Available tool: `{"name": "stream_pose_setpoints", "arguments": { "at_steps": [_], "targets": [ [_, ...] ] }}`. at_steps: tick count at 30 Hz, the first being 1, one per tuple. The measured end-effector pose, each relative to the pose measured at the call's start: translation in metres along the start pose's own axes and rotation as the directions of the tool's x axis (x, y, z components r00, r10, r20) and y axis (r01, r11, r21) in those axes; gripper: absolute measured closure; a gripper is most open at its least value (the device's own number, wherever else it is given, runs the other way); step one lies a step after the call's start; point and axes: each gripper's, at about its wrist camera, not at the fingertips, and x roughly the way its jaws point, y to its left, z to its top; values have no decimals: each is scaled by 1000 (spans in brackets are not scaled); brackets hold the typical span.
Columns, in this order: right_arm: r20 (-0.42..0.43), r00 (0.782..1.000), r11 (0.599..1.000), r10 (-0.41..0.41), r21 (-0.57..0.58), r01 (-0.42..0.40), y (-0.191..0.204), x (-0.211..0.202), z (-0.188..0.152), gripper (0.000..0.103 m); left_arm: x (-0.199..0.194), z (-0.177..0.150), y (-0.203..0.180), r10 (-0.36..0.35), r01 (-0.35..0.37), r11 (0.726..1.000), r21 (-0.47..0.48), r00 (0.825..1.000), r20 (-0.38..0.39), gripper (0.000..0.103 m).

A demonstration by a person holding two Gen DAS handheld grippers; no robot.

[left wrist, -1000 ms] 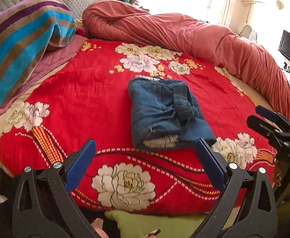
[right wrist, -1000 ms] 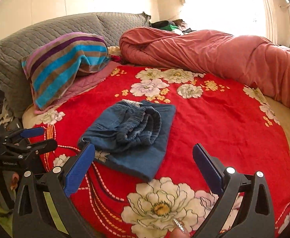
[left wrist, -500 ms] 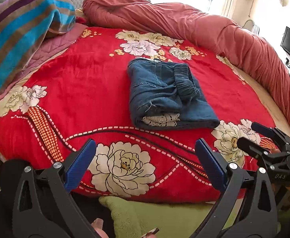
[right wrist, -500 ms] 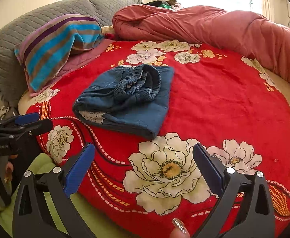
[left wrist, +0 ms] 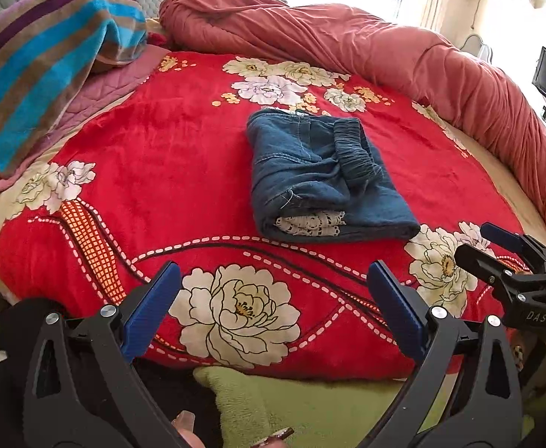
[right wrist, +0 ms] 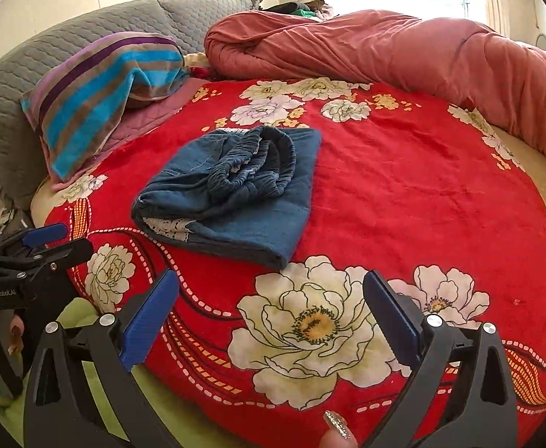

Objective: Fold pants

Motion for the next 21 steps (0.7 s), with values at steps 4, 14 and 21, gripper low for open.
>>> {"name": "stream_pose_setpoints", "arguments": {
  "at_steps": [4,14,21],
  "targets": [
    [-7,1000,1000,2,-2,-2,1,2,0,5,0,0,0,1,-1,1000,-1,1000,1,10],
    [-10,1000,1000,2,-2,-2,1,2,-1,5,-1,1,2,12,-12,1000,-6,1000,-1,10],
    [-13,1000,1000,-1,-2,1,1,3,-2,5,-4,1,2,10,-10,1000,-3,1000,12,10]
  ]
}}
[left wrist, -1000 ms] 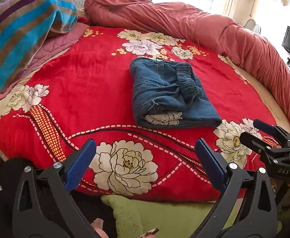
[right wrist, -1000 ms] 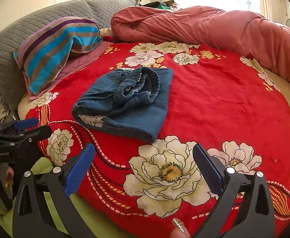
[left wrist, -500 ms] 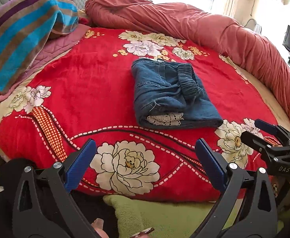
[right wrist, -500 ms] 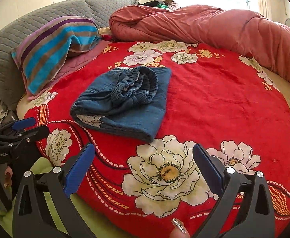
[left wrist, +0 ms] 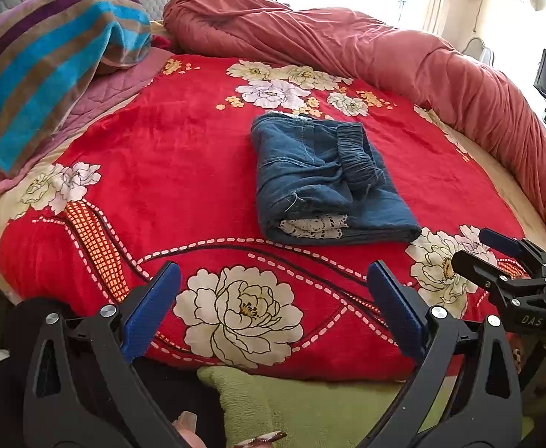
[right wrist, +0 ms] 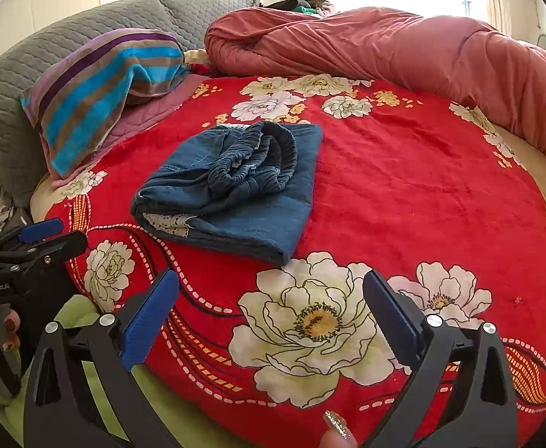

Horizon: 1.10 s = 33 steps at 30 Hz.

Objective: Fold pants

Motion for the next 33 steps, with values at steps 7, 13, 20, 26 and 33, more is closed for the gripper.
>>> {"name": "stream_pose_setpoints", "arguments": {
  "at_steps": [7,13,20,26,33],
  "targets": [
    [-5,1000,1000,-1,0,1,1,1,-1,5,1,-1,-1,8,-8,1000,0,1000,-5,10],
    [-8,1000,1000,-2,-3,2,1,1,-2,5,0,-1,-1,6,-6,1000,0,1000,-5,10],
    [-10,1000,1000,-4,-3,4,1,1,-2,5,1,-1,-2,5,-5,1000,1,1000,-5,10],
    [-12,1000,1000,-5,-4,5,0,1,-2,5,1,-1,-3,6,-6,1000,0,1000,-5,10],
    [-20,1000,1000,-4,0,4,-2,3,-3,5,1,-2,-2,2,-2,1000,2,1000,-12,10]
  ]
}}
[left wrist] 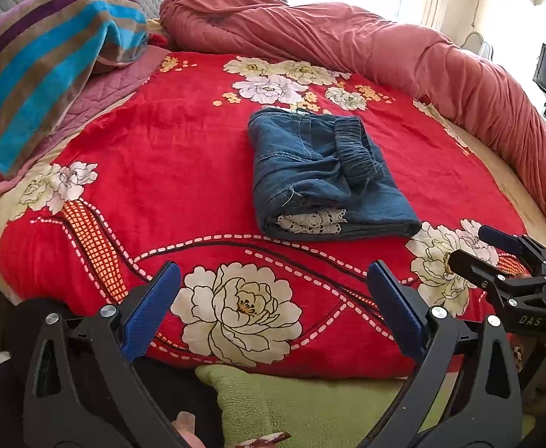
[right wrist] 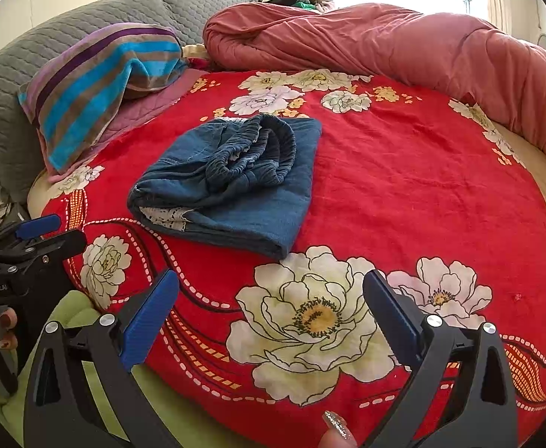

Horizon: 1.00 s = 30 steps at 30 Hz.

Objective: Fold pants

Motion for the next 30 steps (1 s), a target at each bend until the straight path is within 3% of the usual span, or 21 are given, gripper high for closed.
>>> {"name": "stream_pose_setpoints", "arguments": {
  "at_steps": [11,20,26,30],
  "targets": [
    [-7,1000,1000,-7,11,7,-4,4,1,5,2,0,3,27,-27,1000,-1,1000,-11,10],
    [1,998,997,-62,44,62,-21,9,8,5,7,2,6,47,-47,999,-9,999,-21,10],
    [-6,990,985,-142,100,142,-50,14,9,5,21,8,33,58,-62,995,-80,997,-56,10],
    [-24,969,954,-247,172,248,-92,17,8,5,28,24,70,80,-85,987,-139,996,-42,10]
  ]
}}
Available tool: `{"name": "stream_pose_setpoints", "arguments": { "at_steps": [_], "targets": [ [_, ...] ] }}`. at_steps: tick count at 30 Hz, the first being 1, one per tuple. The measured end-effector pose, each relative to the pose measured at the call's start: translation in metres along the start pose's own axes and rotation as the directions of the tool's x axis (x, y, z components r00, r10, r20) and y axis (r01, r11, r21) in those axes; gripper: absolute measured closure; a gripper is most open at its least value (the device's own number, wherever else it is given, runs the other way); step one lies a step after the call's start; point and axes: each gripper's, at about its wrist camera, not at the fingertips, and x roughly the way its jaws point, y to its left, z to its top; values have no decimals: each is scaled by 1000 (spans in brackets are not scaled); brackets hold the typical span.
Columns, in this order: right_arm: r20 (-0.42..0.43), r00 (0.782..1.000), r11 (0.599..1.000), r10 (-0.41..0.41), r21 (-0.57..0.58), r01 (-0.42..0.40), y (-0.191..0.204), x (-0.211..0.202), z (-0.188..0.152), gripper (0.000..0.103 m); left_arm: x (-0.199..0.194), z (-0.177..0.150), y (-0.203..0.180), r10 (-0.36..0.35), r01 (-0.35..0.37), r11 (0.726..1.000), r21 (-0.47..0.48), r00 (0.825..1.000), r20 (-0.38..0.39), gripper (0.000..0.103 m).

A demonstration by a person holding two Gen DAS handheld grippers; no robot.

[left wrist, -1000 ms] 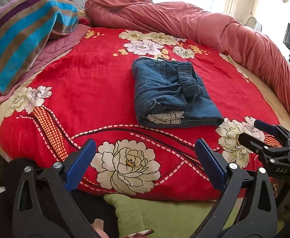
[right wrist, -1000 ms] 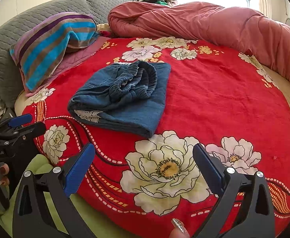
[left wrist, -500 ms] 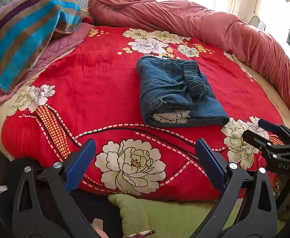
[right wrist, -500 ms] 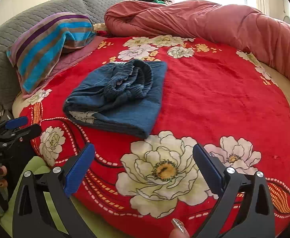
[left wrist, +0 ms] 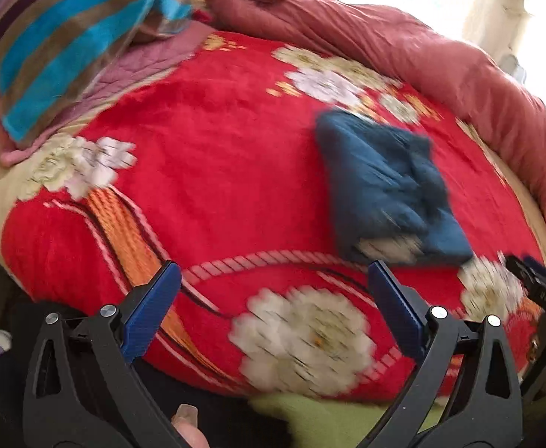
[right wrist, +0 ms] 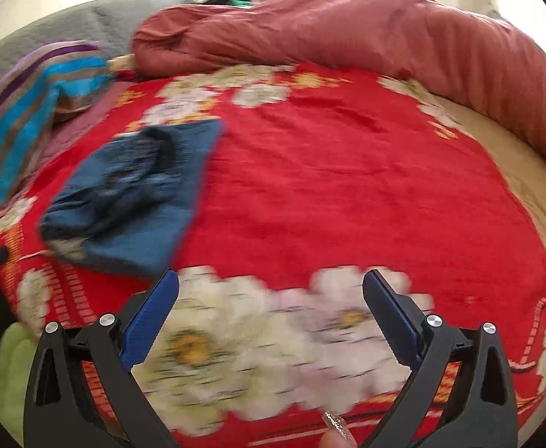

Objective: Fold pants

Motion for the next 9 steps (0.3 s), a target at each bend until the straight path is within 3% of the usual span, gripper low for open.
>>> {"name": "stream_pose_setpoints", "arguments": {
  "at_steps": [4,7,9],
  "targets": [
    [4,989,980,-150,132,149,-74,11,17,5,28,40,49,174,-174,983,-56,985,-3,10],
    [-7,955,932,-298,215,292,-137,18,30,5,63,75,112,299,-307,941,-143,951,-74,10],
    [-42,920,879,-390,279,386,-186,21,40,5,79,94,147,318,-337,916,-219,941,-115,10]
  ]
}}
